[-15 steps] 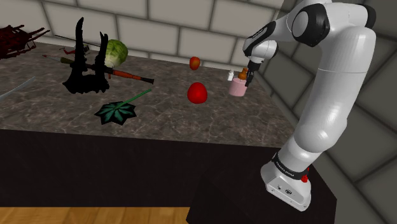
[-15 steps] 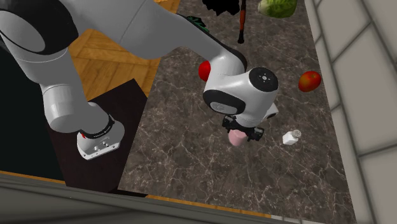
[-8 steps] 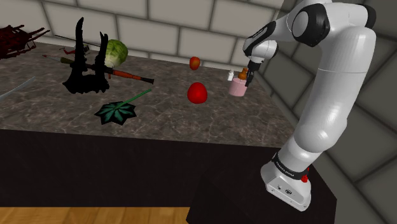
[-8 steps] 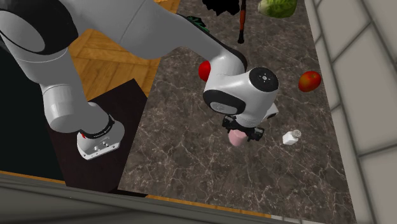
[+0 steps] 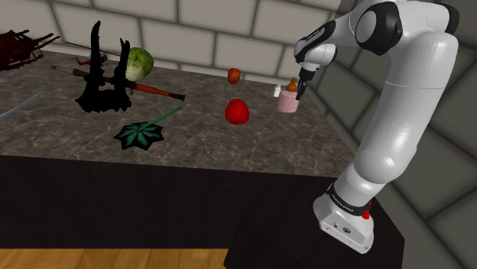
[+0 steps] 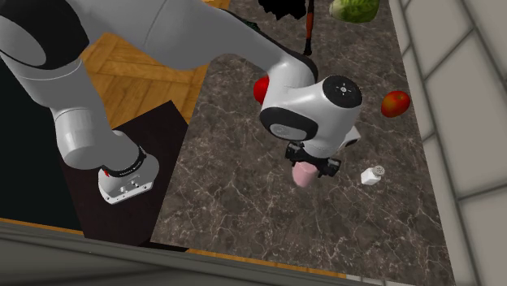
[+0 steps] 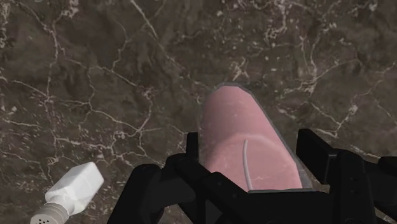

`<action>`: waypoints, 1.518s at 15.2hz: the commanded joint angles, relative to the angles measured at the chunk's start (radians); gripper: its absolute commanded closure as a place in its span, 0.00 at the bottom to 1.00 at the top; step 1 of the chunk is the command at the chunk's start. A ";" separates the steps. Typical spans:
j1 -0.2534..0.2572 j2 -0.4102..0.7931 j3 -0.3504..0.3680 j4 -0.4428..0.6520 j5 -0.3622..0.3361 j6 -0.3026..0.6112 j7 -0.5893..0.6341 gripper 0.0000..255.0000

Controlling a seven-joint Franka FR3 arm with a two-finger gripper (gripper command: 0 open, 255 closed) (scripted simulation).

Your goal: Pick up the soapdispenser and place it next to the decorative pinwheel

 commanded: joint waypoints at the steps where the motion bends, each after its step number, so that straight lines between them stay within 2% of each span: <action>1: 0.006 -0.020 -0.006 0.007 -0.016 -0.022 0.010 1.00; 23: 0.029 -0.134 -0.032 0.183 -0.108 -0.289 0.069 1.00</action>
